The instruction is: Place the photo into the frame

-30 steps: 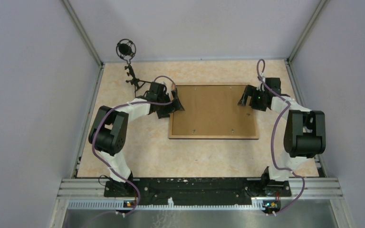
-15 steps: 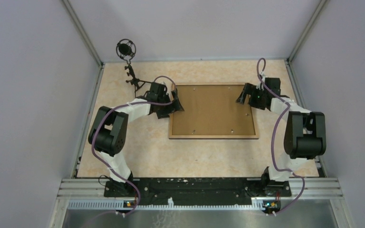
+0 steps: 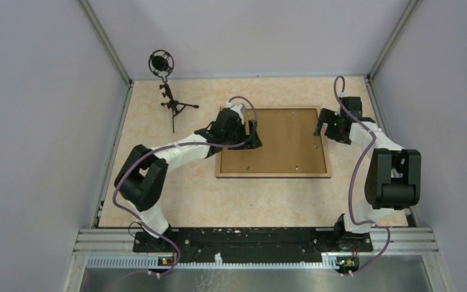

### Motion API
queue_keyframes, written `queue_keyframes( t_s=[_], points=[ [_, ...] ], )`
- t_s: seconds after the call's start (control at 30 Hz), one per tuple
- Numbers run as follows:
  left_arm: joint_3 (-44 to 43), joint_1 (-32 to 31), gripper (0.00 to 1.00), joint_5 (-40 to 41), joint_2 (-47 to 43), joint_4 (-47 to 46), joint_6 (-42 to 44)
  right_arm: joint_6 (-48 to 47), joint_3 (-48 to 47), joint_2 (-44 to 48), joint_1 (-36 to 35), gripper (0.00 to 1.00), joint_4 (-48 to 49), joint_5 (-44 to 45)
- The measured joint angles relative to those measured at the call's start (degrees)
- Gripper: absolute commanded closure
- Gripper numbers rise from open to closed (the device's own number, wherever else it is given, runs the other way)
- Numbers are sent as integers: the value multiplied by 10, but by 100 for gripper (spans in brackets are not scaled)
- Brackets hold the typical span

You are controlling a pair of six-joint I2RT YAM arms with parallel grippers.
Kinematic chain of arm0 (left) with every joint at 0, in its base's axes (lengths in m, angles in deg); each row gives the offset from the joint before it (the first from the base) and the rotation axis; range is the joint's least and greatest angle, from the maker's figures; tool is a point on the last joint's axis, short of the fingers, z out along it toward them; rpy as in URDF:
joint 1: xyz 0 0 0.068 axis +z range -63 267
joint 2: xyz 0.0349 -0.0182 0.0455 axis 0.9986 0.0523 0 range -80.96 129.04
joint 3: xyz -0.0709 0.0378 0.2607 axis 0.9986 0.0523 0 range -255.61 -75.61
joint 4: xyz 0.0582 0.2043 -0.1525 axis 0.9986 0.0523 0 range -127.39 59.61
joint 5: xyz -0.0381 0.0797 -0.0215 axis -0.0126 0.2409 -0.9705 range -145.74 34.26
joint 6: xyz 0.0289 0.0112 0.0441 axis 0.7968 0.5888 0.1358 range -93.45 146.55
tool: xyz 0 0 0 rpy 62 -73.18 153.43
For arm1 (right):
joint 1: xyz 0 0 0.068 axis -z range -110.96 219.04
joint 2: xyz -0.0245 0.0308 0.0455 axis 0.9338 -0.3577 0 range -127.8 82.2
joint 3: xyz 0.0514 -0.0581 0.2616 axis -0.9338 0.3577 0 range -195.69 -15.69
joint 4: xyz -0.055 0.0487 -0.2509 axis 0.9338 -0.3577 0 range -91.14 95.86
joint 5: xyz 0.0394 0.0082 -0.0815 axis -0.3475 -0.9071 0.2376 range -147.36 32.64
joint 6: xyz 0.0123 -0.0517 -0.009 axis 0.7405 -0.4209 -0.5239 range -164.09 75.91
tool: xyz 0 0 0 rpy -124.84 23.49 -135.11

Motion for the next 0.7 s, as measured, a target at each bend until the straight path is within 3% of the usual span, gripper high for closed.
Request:
queue_keyframes(
  t_s=[0.17,0.3,0.47,0.7],
  points=[
    [-50,-32,19,-64,99,-87,7,-15,23,7,0,25,-9,-21],
    [-57,-35,19,-104,160,-137,6,-25,46,7,0,29,-16,-22],
    [-52,-35,19,-126,170,-185,11,-30,77,9,0,37,-13,-15],
    [-20,-34,19,-140,170,-242,16,-25,86,10,-6,39,0,10]
  ],
)
